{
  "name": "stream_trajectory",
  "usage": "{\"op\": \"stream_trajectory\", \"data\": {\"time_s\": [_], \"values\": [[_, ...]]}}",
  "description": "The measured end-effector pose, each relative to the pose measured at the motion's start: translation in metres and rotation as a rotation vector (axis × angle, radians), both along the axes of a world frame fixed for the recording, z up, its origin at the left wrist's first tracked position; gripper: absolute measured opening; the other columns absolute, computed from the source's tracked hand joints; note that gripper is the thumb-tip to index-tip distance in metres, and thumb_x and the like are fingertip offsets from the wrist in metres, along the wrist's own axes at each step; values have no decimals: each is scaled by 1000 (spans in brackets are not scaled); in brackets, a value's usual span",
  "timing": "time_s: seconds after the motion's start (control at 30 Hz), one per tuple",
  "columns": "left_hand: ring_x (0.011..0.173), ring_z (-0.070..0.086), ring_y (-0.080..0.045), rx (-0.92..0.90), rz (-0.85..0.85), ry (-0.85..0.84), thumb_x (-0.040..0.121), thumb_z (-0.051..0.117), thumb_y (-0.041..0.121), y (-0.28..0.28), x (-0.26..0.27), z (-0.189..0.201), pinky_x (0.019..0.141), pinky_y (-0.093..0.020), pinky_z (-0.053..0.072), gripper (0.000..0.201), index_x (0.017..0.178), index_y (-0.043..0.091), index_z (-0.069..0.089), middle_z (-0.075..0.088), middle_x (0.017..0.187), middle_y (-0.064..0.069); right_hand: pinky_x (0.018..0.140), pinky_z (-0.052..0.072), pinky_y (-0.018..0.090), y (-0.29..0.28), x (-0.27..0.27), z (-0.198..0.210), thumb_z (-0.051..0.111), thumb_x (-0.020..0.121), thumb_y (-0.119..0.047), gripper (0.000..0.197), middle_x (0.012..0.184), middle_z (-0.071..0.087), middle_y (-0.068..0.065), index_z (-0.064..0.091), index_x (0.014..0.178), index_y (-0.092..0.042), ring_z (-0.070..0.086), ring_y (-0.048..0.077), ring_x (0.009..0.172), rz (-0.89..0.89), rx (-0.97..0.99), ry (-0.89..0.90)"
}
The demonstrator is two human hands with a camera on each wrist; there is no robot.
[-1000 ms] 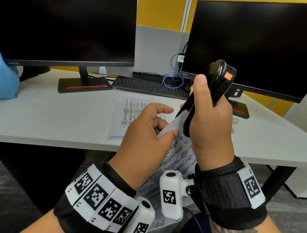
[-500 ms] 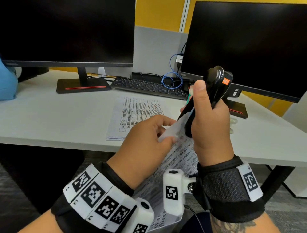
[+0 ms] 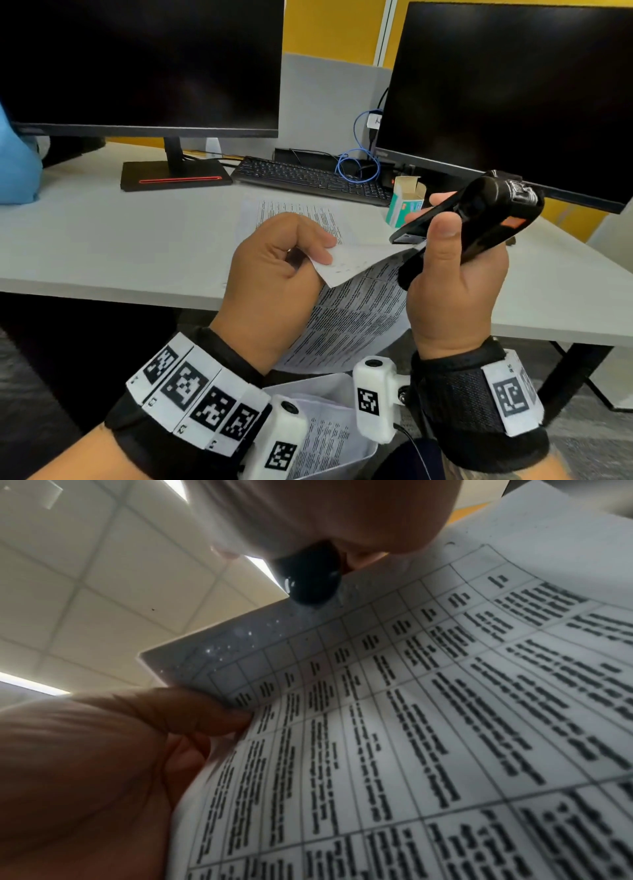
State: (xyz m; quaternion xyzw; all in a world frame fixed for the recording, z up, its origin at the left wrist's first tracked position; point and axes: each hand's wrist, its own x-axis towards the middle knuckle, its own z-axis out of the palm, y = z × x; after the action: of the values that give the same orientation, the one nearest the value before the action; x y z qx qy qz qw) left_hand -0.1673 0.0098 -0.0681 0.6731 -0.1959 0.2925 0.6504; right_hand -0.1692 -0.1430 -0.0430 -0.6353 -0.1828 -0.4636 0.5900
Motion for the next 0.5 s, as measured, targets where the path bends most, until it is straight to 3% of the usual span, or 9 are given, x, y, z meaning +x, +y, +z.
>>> {"op": "stream_trajectory", "data": {"time_s": [0.13,0.27,0.33,0.4,0.5], "values": [[84,65,-16,-4,5,13,75,69,-16,0,-1,2,79,-29,50,43,64,24,58,68,83,2,75,41,6,0,1,0,45,87,-68,40,76,64,-24,54,87,-29,59,-11,78,-1,-6,-17],[76,67,-18,53,-14,139,85,67,1,-3,-6,8,69,-33,57,22,83,22,67,71,81,0,71,46,17,3,1,1,46,82,-74,59,74,59,-12,58,88,-17,59,-1,74,2,45,21],[77,70,-14,75,-22,212,86,69,9,-4,-7,10,72,-35,60,15,88,24,70,73,82,3,72,47,21,6,0,4,50,84,-69,48,73,61,-13,60,87,-23,61,3,75,-3,75,51],[75,70,-17,79,-17,265,86,71,15,-7,-9,10,71,-40,60,7,86,22,71,73,80,1,71,47,24,9,1,8,48,84,-60,38,71,62,-14,59,84,-24,61,4,73,-17,108,96],[69,68,-18,50,-16,301,84,73,16,-11,-11,7,65,-37,59,8,79,21,69,72,74,0,71,51,34,13,4,14,48,80,-62,43,71,60,-8,58,83,-20,62,15,74,28,161,204]]}}
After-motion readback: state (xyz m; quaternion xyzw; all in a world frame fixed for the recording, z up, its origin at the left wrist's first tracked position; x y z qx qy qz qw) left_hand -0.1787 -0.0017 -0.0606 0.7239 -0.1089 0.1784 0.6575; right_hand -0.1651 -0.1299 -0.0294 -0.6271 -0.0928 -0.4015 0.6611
